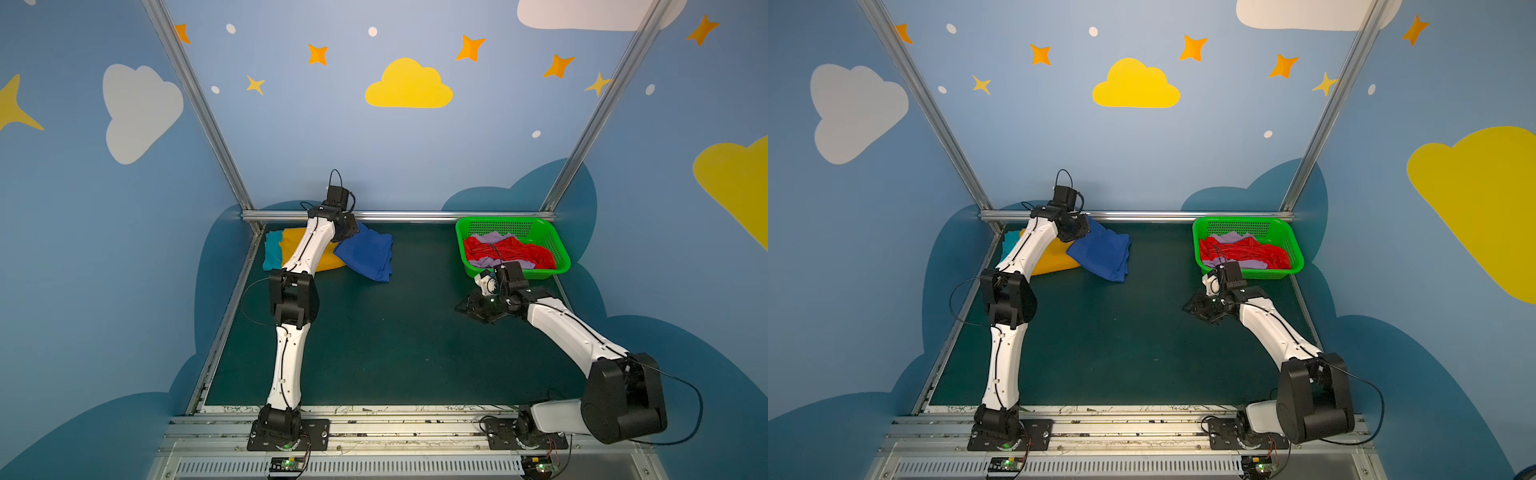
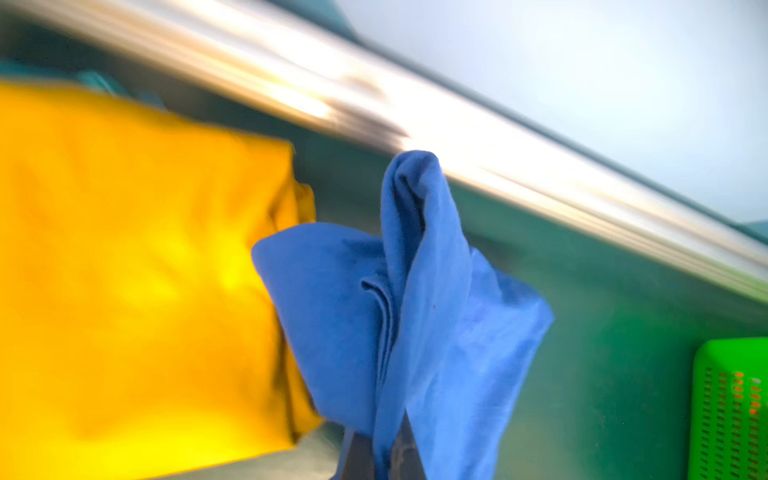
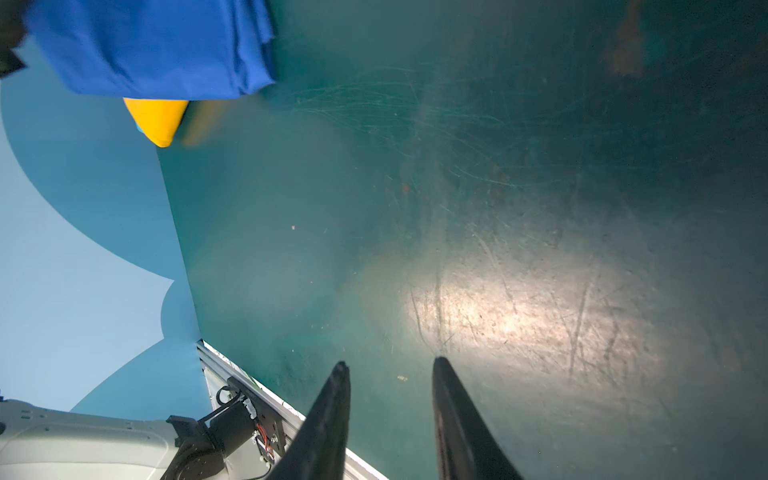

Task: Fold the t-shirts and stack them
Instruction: 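Carry the blue shirt with the left gripper onto the yellow shirt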

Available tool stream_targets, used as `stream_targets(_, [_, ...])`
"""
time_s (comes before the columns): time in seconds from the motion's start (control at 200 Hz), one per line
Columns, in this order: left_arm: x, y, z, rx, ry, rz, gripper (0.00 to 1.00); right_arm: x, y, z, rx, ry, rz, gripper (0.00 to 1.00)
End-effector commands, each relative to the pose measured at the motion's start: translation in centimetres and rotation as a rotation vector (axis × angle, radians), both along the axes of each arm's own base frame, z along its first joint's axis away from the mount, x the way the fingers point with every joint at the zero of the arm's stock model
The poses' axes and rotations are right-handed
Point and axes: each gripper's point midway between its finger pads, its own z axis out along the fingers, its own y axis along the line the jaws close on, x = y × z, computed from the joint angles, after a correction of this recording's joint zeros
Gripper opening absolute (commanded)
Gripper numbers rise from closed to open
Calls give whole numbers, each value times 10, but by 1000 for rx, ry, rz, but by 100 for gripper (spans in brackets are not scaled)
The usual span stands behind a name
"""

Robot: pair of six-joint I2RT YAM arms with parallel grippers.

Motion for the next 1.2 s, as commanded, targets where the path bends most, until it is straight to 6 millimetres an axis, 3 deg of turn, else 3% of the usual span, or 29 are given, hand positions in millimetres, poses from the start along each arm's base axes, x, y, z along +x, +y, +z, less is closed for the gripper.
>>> stream_targets(0.0, [5, 18, 8, 58, -9, -5, 4, 3, 5, -8, 14, 7, 2, 34])
stream_targets(0.21, [20, 25, 24, 32, -67, -8, 4, 10, 10, -20, 16, 35, 12, 33])
stream_targets(0.521, [11, 29, 25, -11, -32, 14, 4, 13, 14, -24, 24, 46, 24, 32])
stream_targets(0.646, [8, 50, 38, -87, -35, 66, 4, 11, 13, -27, 17, 50, 27, 32])
stream_targets(0.937, [3, 128, 58, -270, -60, 188, 4, 13, 15, -38, 20, 80, 31, 31])
stream_targets(1.072, [-1, 149, 46, -282, -34, 216, 4, 14, 17, -40, 23, 85, 31, 31])
stream_targets(1.197, [-1, 149, 26, -305, 3, 227, 4, 14, 17, -40, 22, 84, 30, 31])
